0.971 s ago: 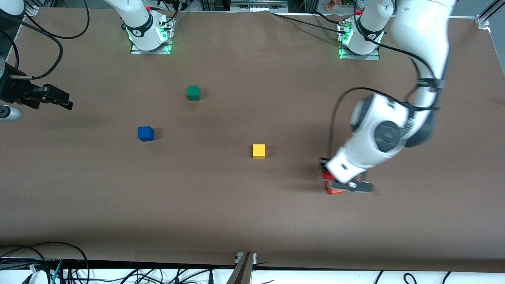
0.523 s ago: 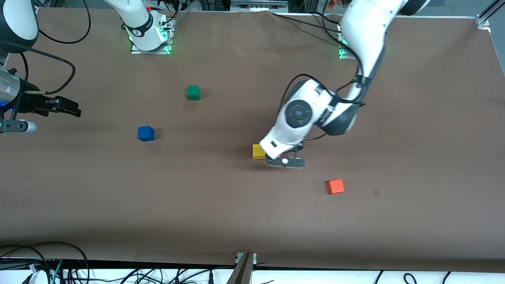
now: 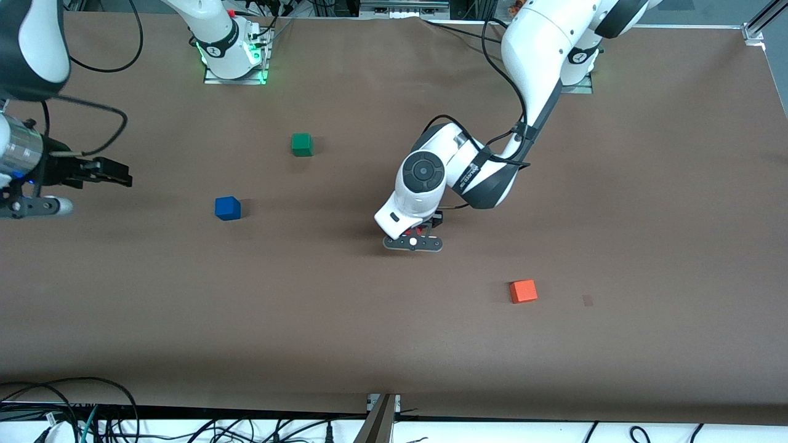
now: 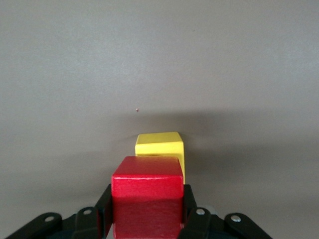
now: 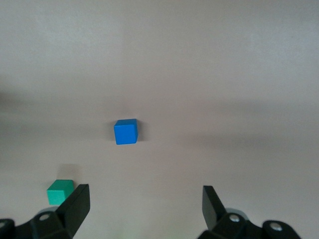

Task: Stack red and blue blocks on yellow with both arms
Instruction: 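Lower the red cube onto the yellow cube while the right gripper reaches the blue cube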

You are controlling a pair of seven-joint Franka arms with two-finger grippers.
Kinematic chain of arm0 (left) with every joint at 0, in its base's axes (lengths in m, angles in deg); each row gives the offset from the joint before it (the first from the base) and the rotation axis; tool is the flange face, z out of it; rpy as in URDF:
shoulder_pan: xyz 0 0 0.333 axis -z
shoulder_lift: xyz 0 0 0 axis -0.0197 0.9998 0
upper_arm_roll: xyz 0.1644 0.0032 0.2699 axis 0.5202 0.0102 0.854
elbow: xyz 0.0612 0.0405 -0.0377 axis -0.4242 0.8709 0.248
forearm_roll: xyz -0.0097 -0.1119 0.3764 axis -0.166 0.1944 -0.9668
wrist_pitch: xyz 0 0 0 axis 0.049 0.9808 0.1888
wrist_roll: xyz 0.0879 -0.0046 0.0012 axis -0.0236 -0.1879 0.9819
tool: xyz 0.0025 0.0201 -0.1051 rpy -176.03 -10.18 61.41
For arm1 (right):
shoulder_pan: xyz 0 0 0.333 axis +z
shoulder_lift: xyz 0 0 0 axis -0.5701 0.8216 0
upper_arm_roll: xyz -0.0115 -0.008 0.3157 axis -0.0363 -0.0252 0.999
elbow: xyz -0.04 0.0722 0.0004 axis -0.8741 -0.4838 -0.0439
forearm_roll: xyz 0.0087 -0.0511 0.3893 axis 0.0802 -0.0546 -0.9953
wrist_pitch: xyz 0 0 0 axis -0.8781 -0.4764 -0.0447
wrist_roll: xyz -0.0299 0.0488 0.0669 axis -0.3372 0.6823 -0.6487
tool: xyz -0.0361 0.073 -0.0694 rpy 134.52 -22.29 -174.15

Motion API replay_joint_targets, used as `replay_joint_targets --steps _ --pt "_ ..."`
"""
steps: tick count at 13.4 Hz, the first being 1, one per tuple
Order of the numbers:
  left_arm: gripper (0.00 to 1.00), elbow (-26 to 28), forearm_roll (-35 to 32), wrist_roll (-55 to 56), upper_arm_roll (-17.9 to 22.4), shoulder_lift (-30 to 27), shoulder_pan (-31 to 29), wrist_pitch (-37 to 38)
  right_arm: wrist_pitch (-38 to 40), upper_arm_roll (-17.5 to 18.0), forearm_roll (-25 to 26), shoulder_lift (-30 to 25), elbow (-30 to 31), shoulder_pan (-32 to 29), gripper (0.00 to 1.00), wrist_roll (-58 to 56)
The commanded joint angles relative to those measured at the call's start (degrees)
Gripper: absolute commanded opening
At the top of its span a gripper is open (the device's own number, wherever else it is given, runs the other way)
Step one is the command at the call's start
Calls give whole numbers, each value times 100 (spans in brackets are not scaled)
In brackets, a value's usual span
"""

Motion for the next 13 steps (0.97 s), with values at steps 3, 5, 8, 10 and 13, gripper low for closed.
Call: replay_joint_targets --steps 3,5,8,10,13 --pt "0 -429 -77 177 92 240 90 64 -259 31 0 2 245 104 100 -76" --pt "0 -429 -86 186 110 240 169 64 -645 109 -27 -104 649 104 100 -23" --pt "0 -429 -94 186 119 284 169 64 -1329 276 -35 -139 1264 104 100 144" --pt "0 -429 -121 177 127 302 169 64 -2119 286 -254 -122 1887 104 100 153" --pt "0 -429 -121 177 136 337 169 64 -3631 399 -343 -78 2924 113 100 153"
